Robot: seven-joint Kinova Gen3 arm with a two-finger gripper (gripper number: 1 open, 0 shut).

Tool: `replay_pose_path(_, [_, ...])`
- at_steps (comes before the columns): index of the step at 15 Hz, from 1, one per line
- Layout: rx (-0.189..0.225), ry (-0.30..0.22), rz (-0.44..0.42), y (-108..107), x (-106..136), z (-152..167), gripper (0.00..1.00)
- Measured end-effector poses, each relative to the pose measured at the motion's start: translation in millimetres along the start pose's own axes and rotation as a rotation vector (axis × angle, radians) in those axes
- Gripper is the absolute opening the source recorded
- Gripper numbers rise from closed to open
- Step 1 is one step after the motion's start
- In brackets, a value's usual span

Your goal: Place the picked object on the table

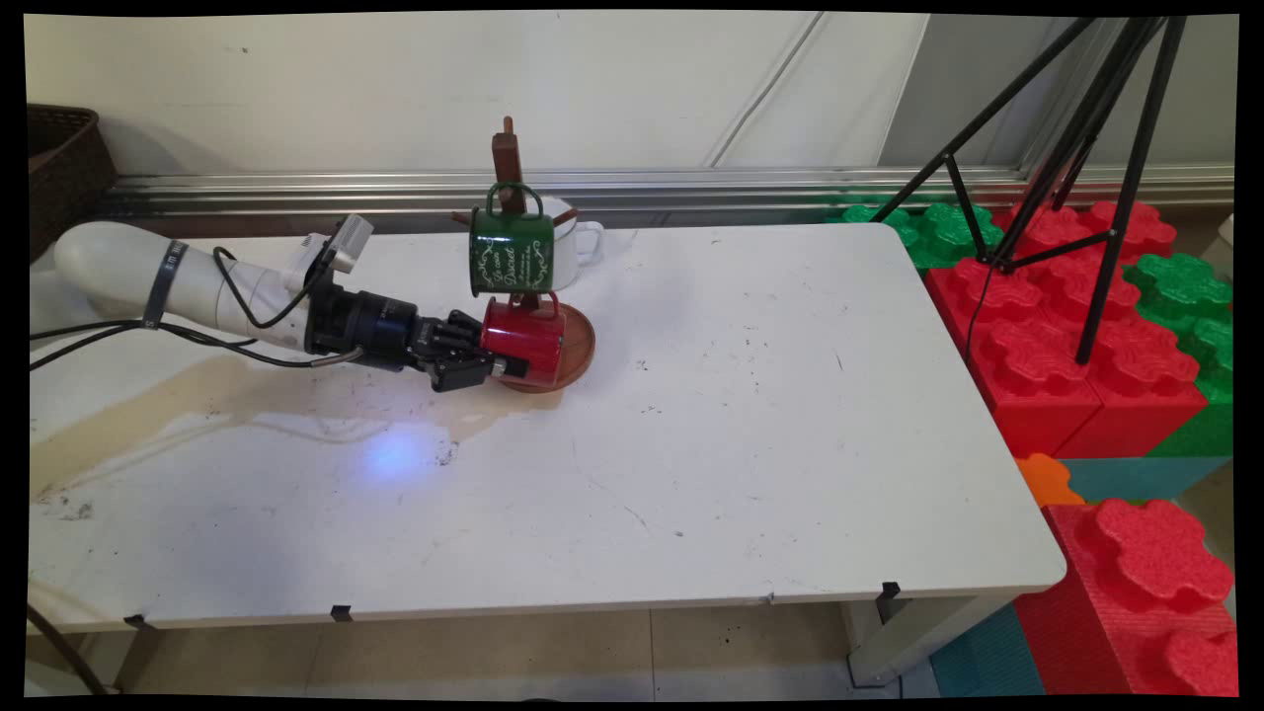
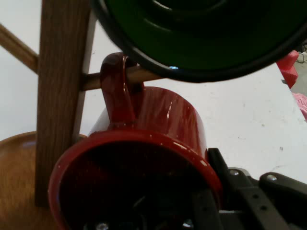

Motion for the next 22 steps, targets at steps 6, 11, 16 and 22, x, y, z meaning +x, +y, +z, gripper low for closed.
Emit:
replay_pose_path(6, [-0.022,0.011,0.005,9.4,5.1,-4.9,0.0])
replay_pose_path(11, [-0.044,0.011,0.01,21.9,7.1,-13.8,0.0])
replay_pose_path(16, [-0.076,0.0,0.022,36.4,7.1,-25.4,0.0])
replay_pose_path(22, [-0.115,-0.032,0.059,50.6,6.3,-48.0,0.0])
